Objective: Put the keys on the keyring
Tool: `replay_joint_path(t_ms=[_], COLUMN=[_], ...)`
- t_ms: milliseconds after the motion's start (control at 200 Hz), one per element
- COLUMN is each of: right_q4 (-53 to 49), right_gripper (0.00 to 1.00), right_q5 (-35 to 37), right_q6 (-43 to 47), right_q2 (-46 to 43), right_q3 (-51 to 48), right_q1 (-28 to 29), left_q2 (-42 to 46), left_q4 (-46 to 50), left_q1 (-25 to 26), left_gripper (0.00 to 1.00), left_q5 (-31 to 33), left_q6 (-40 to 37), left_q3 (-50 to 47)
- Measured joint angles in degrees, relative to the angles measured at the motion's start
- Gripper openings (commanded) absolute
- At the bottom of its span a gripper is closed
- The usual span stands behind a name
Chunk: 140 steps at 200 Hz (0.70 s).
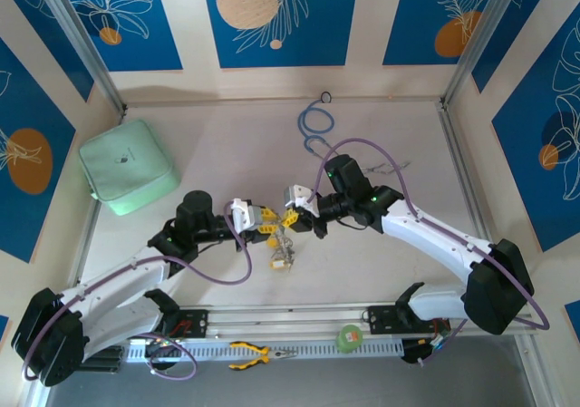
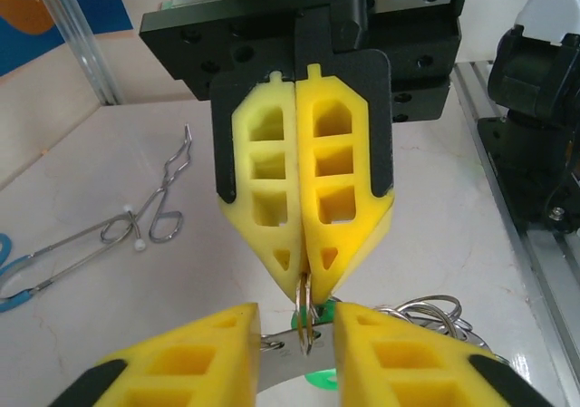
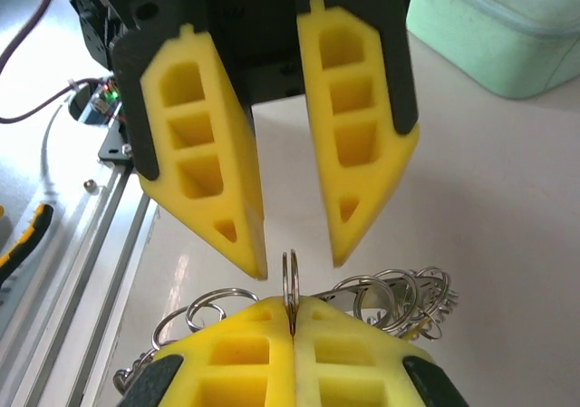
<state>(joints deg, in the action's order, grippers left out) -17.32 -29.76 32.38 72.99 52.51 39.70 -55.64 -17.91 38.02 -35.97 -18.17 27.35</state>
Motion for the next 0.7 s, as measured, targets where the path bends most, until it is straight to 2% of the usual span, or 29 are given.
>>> replay_joint_path(t_ms=[135,210,475,700], right_q4=[-4.57,-6.38,-11.45,-13.22], right_gripper=[0.0,0.0,0.0,0.0], right_q5=[3.63,5.84,12.02,14.01], right_q6=[2.8,4.48,8.57,10.08], right_q2=[0.24,0.52,2.25,2.91], right_q3=[2.78,4.28,7.74,9.2], right_q1=[1.14,2.08,5.38,7.23], left_q2=[0.7,1.16,1.49,1.09], left_q4=[2.38,4.42,10.93,12.79], left_q1=[0.0,0.0,0.0,0.0], left_gripper=[0.42,0.43,0.42,0.36], left_q5=[0.74,1.11,1.51,1.51], left_q6=[-1.57,-2.49,-5.88,-7.1], left_q3=[0.17,0.52,2.82,3.37])
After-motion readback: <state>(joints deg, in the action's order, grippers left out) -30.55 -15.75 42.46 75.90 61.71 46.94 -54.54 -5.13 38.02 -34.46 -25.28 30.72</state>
